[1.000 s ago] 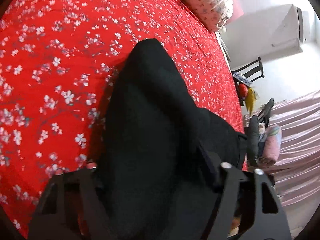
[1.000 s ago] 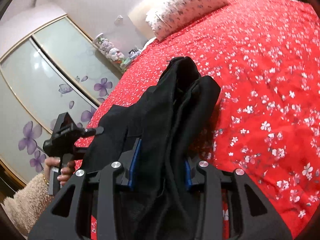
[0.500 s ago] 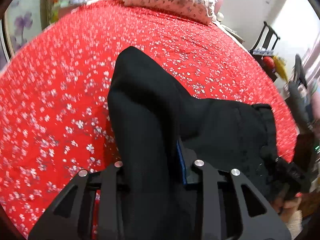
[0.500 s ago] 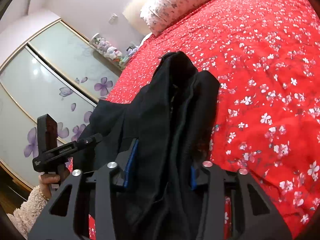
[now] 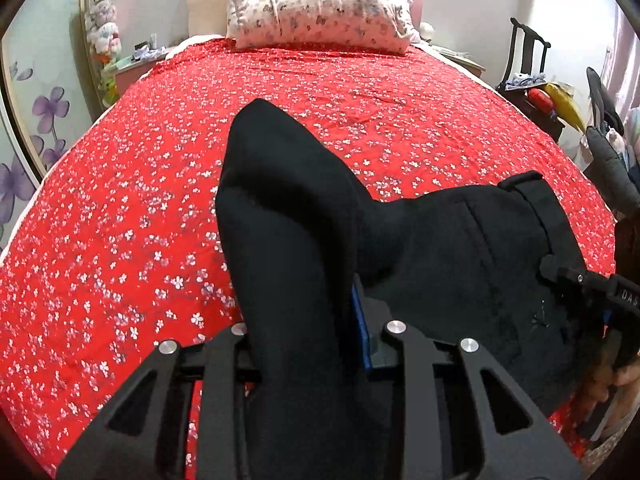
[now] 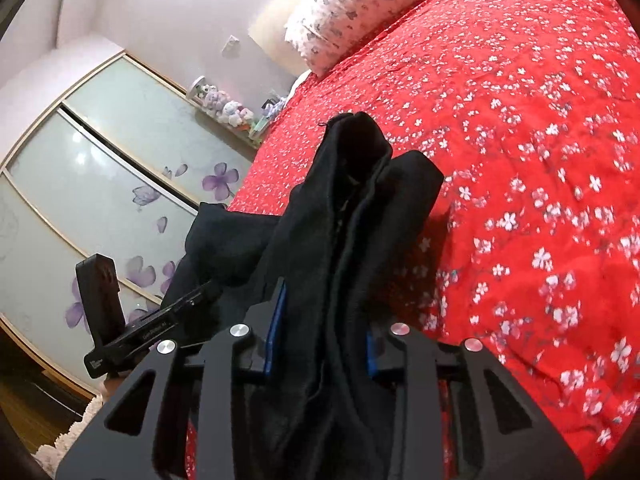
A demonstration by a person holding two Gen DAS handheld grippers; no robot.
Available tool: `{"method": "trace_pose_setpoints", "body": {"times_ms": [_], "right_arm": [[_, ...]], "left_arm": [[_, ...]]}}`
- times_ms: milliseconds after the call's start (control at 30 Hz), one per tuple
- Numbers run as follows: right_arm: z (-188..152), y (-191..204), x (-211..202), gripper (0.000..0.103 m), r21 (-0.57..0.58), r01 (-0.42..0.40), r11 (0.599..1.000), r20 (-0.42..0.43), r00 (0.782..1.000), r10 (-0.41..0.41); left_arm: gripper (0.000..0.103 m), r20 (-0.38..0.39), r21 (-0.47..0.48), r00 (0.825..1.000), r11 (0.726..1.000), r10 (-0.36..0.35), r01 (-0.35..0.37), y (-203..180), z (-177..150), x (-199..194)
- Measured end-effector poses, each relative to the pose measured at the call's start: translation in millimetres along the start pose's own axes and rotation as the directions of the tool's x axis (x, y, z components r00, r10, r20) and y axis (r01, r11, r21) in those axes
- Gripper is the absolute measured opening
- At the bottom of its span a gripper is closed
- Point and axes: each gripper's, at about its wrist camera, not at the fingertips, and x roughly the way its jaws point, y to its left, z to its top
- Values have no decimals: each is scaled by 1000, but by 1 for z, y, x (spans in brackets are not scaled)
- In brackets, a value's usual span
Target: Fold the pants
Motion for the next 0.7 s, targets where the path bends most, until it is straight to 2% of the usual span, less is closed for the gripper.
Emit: {"method": "trace_pose_setpoints", "body": {"times_ms": [133, 367, 533, 600, 700], "right_arm": [[8, 0, -1, 32, -4, -3, 1000, 6, 1000, 3], [43, 2, -4, 32, -26, 18, 1000, 73, 997, -16], [51, -24, 13, 32, 19, 70, 997, 61, 996, -71], [47, -42, 22, 32, 59, 108, 992, 45, 993, -110], [44, -48, 22, 33, 80, 91, 993, 50, 994, -96]], "left_arm": [[28, 16, 4, 1000, 1000, -10, 10, -5, 11, -2], [29, 75, 19, 997, 1000, -17, 15, -18, 44, 6], [29, 36, 6, 999, 1000, -28, 27, -13, 53, 42], [33, 13, -19, 1000, 1000, -17, 17, -6, 51, 59], [42, 8, -83, 999, 995, -47, 48, 4, 45, 70]]}}
